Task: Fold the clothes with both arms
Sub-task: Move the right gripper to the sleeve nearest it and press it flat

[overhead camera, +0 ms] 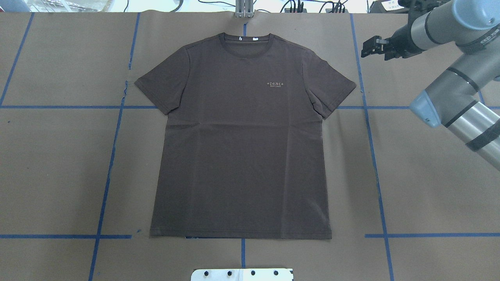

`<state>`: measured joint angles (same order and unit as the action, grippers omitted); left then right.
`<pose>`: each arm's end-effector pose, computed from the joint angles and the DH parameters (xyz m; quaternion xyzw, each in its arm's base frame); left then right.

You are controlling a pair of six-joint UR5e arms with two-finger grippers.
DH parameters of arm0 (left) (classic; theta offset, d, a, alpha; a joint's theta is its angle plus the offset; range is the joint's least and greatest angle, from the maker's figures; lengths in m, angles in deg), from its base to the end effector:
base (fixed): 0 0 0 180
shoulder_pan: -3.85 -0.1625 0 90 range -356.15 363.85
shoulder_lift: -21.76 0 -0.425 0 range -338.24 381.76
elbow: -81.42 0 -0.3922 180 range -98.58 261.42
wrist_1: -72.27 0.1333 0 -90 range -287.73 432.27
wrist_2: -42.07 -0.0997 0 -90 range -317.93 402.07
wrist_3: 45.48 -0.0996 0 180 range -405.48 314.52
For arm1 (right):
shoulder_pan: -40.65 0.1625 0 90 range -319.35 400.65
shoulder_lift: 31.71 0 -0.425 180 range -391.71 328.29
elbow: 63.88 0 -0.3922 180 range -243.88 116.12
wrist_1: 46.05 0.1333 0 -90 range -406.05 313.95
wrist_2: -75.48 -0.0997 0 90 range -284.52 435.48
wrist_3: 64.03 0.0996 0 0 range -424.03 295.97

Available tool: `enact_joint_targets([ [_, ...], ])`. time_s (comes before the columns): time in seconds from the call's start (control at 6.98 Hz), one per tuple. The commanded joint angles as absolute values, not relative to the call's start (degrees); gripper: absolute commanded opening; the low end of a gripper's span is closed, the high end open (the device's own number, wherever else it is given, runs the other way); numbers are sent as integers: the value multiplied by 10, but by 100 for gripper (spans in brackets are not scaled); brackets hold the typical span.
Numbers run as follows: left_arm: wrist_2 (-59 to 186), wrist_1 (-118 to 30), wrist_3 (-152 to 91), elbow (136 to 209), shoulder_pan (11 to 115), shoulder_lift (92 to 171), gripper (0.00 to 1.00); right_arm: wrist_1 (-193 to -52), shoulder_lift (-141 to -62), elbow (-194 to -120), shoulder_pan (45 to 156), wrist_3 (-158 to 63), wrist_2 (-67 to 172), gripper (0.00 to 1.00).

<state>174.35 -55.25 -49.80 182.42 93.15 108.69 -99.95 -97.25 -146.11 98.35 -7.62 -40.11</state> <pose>-0.0603 -0.4889 0.5134 0.3706 0.3211 0.1769 0.8534 -0.2889 -0.6260 0.4116 0.1713 -0.4449 0.0862 0.8748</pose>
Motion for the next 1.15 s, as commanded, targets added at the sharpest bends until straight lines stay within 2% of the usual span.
enact_joint_targets([
  [0.0, 1743, -553, -500, 1824, 932, 1087, 100, -997, -968, -1436, 924, -73, -334, 73],
  [0.57, 1743, -553, -502, 1823, 932, 1086, 100, -997, -960, -1394, 893, -73, -296, 62],
  [1.0, 1743, -553, -505, 1825, 932, 1084, 100, -997, -938, -1371, 893, -75, -293, 60],
])
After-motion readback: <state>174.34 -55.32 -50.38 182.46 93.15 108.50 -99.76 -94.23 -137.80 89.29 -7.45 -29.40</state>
